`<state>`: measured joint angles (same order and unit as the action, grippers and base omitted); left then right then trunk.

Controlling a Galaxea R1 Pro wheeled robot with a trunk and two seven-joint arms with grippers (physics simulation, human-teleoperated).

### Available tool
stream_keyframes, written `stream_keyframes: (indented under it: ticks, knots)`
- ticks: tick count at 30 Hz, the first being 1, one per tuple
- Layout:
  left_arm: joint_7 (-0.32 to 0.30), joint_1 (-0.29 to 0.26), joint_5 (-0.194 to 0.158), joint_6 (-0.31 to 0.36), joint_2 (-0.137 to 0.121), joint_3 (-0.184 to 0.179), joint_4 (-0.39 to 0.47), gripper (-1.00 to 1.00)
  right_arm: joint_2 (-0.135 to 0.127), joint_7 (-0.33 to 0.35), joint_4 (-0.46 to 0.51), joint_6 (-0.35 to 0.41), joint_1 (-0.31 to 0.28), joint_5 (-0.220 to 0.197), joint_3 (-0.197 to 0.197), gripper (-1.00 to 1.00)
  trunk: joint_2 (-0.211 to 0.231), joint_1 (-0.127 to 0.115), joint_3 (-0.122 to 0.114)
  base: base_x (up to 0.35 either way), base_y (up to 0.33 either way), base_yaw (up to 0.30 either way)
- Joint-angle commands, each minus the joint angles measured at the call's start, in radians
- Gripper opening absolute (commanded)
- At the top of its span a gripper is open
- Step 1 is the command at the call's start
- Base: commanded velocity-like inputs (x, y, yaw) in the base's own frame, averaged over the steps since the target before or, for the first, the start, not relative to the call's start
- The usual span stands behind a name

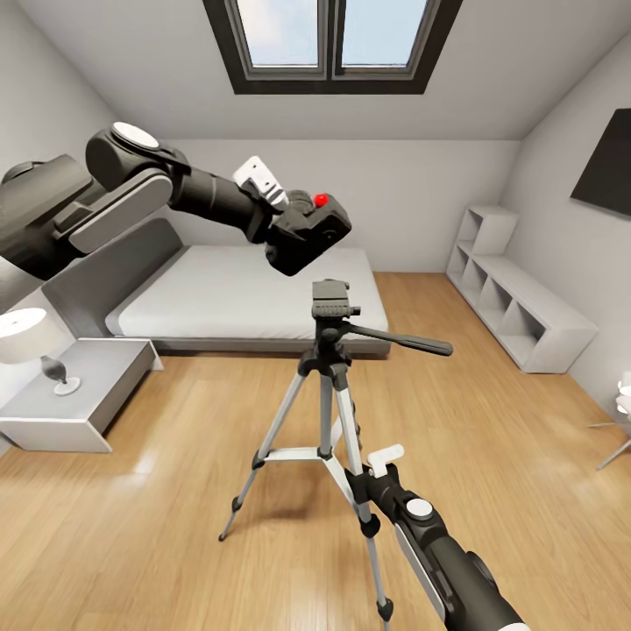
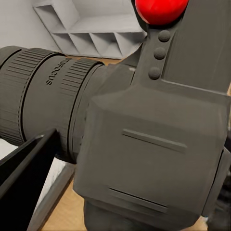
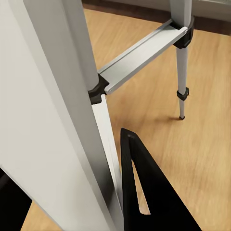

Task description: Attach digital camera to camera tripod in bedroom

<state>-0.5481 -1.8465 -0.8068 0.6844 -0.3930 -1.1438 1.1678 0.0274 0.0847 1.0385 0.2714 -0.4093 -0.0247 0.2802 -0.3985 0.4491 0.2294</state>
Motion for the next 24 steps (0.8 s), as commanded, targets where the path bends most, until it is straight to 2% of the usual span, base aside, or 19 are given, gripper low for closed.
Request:
stream_keyframes:
  ticks: [1, 6, 7, 11, 16, 17, 23, 24]
  knots:
    - [-0.035, -0.002, -0.003, -0.020, -0.001, -0.003, -0.001, -1.00, 0.001, -0.033, -0.011, 0.006, 0.000, 0.063, -0.001, -1.00, -0.002, 0.001, 0.002, 0.065, 0.000, 0.000]
    - [-0.148, -0.002, -0.001, -0.073, 0.001, -0.004, -0.009, -1.00, 0.000, -0.033, -0.011, 0.007, 0.000, 0.063, 0.000, -1.00, -0.002, 0.001, 0.002, 0.156, 0.000, 0.000]
    - [-0.195, -0.002, 0.000, -0.086, 0.002, -0.005, -0.013, -1.00, -0.001, -0.033, -0.011, 0.007, 0.000, 0.063, 0.000, -1.00, -0.002, 0.001, 0.002, 0.255, 0.000, 0.000]
    - [-0.281, -0.002, 0.001, -0.101, 0.003, -0.005, -0.031, -1.00, 0.000, -0.033, -0.011, 0.007, 0.000, 0.063, 0.000, -1.00, -0.002, 0.001, 0.002, 0.286, 0.000, 0.000]
    - [-0.318, -0.002, 0.002, -0.102, 0.003, -0.006, -0.046, -1.00, -0.001, -0.033, -0.011, 0.008, 0.000, 0.063, 0.002, -1.00, -0.002, 0.001, 0.002, 0.314, 0.000, 0.000]
    - [-0.323, -0.009, 0.011, -0.102, 0.007, 0.001, -0.052, -1.00, 0.000, 0.042, 0.005, 0.013, 0.000, 0.030, 0.002, -1.00, -0.002, 0.001, 0.002, 0.000, 0.000, 0.000]
    - [-0.357, -0.034, 0.041, -0.066, 0.038, 0.034, -0.067, -1.00, 0.002, 0.040, 0.005, 0.012, 0.000, 0.033, 0.001, -1.00, -0.002, 0.001, 0.002, 0.000, 0.000, 0.000]
    - [-0.362, -0.033, 0.045, -0.059, 0.032, 0.040, -0.061, -1.00, 0.002, 0.040, 0.005, 0.012, 0.000, 0.033, 0.001, -1.00, -0.002, 0.001, 0.002, 0.000, 0.000, 0.000]
